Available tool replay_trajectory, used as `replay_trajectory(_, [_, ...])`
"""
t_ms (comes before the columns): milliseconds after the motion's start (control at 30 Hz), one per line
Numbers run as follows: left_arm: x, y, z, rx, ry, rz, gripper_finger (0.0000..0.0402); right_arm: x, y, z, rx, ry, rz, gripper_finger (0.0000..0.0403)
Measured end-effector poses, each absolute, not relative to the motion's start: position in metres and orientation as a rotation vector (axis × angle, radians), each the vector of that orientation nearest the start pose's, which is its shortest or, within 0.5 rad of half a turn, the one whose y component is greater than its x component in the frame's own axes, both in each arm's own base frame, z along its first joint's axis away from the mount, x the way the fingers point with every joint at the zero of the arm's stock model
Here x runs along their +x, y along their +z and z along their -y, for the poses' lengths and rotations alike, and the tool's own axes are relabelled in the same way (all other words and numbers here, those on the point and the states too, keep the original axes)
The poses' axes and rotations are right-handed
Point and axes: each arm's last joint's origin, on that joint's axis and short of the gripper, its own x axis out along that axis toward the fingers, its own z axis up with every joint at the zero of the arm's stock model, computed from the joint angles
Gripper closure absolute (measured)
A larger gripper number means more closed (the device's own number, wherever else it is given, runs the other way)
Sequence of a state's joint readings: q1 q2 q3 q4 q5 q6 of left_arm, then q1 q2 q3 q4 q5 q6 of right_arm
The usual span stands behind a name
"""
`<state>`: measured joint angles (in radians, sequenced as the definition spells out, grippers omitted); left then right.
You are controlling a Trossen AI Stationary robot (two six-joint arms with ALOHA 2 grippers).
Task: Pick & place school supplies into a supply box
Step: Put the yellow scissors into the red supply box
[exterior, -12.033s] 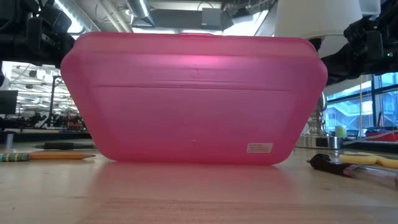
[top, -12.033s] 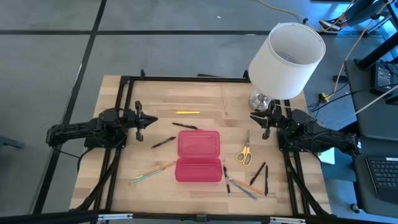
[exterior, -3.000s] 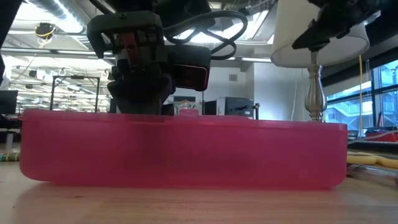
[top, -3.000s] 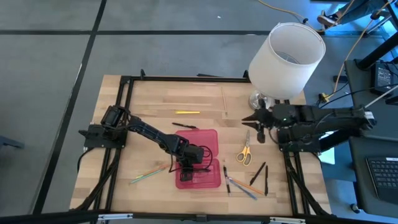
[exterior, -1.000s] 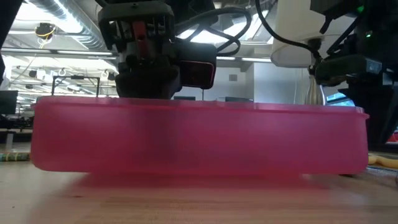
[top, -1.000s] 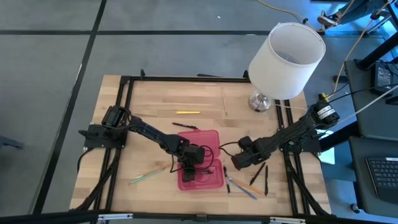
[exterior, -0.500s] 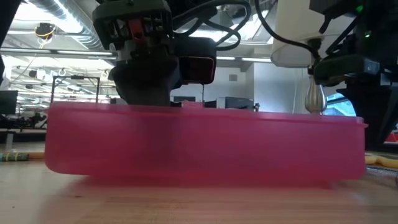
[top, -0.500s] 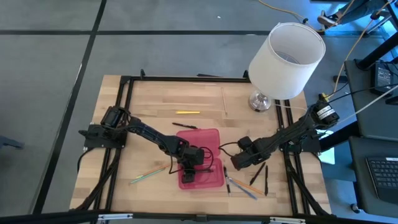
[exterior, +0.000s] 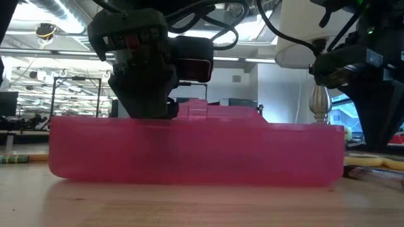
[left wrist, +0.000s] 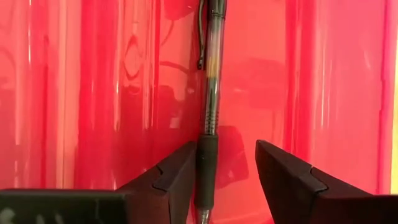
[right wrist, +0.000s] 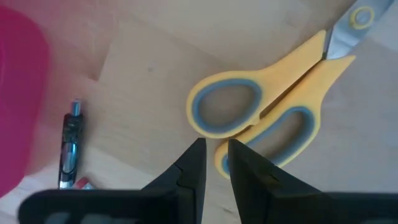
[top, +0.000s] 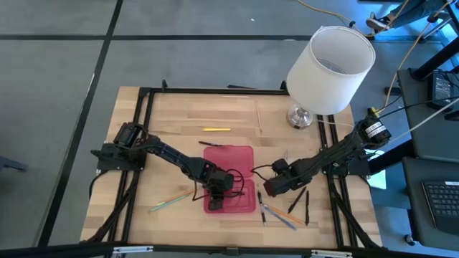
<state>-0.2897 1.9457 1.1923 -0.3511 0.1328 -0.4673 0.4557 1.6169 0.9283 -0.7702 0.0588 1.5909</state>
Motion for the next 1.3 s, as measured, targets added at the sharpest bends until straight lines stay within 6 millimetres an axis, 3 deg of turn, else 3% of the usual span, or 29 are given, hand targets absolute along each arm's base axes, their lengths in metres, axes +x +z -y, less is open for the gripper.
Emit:
replay_trajectory(200, [0.361, 0.141, 0.112, -0.301, -0.083, -1.173, 0.0244, 0.244, 0.162, -0.118, 0.927, -0.811, -1.277, 0.0331])
replay_trajectory(533, [0.359, 0.157, 0.124, -0.095, 0.017, -1.187, 0.0244, 0.244, 0.162, -0.118, 0.927, -0.811, -1.278, 0.0331])
replay_trajectory(700, [0.358, 0.157, 0.127, -0.094, 0.010, -1.190, 0.0243, 0.244, 0.162, -0.118, 0.939, -0.818, -1.278, 0.0331])
replay_trajectory(1033, [0.358, 0.157, 0.127, -0.089, 0.014, -1.187, 0.0246, 0.233, 0.158, -0.113, 1.014, -1.084, -1.275, 0.0331])
replay_trajectory(1300, [0.359, 0.157, 0.127, -0.067, 0.023, -1.178, 0.0247, 0.243, 0.148, -0.118, 1.035, -1.029, -1.248, 0.0331])
